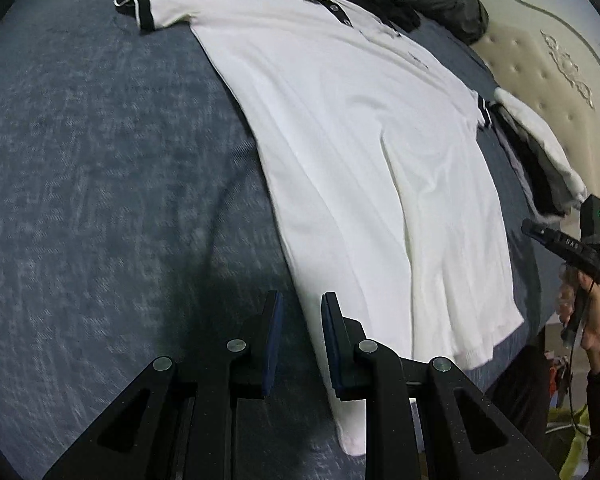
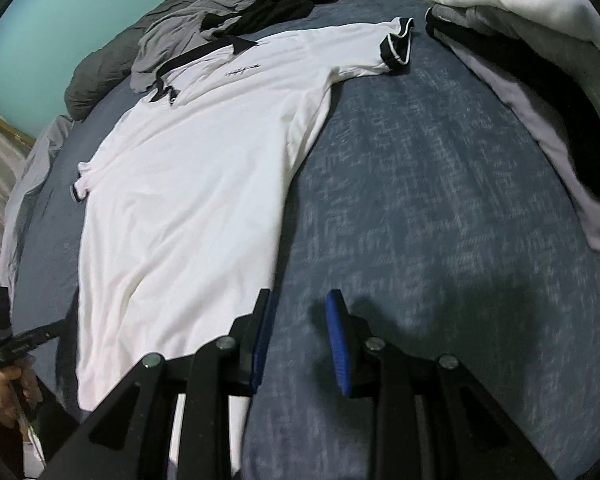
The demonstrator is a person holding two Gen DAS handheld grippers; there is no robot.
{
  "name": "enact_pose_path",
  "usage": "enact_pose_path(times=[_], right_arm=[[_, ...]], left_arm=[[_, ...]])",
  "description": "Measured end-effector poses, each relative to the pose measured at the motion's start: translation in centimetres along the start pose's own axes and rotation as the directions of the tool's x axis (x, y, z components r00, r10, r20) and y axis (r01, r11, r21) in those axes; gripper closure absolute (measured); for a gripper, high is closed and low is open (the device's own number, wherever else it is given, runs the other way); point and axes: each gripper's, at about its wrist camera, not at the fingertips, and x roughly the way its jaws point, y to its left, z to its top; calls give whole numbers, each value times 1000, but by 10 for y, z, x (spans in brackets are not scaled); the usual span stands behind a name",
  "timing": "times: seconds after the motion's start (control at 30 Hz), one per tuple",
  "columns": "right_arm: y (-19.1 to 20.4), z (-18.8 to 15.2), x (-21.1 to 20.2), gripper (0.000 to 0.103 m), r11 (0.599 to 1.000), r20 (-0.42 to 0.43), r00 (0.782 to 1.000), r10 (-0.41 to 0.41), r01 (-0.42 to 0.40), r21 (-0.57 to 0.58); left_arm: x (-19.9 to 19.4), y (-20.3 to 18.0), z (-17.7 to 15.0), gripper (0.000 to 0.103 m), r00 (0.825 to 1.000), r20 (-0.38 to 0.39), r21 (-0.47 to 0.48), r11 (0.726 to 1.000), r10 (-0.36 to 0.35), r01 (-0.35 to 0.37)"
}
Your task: Fold clothes
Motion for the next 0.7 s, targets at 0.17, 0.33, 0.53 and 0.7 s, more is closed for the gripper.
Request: enact_pose_path(times=[0.17,0.33,0.53,0.7], right_arm=[[7,-15,-6,76,1000,-15,1000,28,-28,4],[11,-29,-10,75,999,-26,999,35,-35,2],[11,-41,-9,73,999,-48,998,46,-46,8],[14,-49,-7,73,999,-66,996,53,-53,5]], left_arm=[[11,-6,-17,81,999,-31,-13,1000,-26,26],[14,-11,-28,81,998,-40,-9,999,-44,44],[16,-16,-37,83,997,-43,8,998,-57,58],[-1,-17,-39,100,999,0,38,998,-54,54]])
